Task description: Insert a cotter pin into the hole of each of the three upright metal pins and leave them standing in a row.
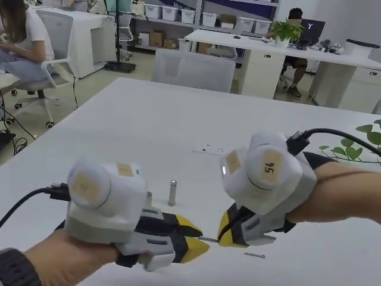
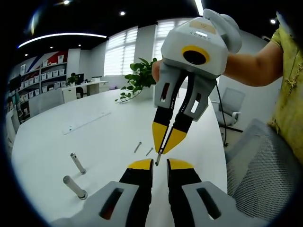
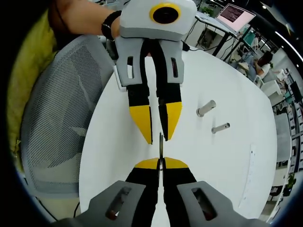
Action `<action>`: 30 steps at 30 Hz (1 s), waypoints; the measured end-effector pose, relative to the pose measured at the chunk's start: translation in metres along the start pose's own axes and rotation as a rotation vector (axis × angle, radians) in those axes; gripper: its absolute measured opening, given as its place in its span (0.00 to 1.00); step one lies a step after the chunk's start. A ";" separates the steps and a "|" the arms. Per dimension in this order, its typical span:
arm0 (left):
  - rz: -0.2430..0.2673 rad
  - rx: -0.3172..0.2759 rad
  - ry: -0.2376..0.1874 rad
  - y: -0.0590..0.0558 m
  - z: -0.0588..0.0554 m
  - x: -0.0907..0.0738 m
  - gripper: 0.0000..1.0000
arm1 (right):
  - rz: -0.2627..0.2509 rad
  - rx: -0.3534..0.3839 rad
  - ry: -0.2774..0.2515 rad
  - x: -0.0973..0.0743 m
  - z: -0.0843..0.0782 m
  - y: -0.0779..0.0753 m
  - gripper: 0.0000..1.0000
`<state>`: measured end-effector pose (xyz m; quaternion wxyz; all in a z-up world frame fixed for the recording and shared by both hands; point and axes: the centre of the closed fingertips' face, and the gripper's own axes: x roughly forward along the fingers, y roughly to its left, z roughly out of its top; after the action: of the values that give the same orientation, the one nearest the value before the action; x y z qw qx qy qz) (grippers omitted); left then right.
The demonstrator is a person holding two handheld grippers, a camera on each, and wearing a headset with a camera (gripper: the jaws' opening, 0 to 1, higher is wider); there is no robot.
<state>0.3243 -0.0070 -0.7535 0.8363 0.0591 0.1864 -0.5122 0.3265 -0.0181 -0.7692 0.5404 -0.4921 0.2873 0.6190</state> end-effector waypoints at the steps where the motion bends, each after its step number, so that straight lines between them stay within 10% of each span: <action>1: 0.000 0.002 0.001 0.000 0.000 0.000 0.09 | 0.002 0.000 0.000 0.000 0.000 0.001 0.02; 30: -0.024 0.065 0.034 -0.009 -0.006 0.008 0.02 | 0.047 -0.043 0.029 0.002 0.007 0.012 0.02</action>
<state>0.3179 -0.0161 -0.7611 0.8244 0.0928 0.1843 -0.5270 0.3132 -0.0147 -0.7705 0.5109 -0.5057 0.2930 0.6304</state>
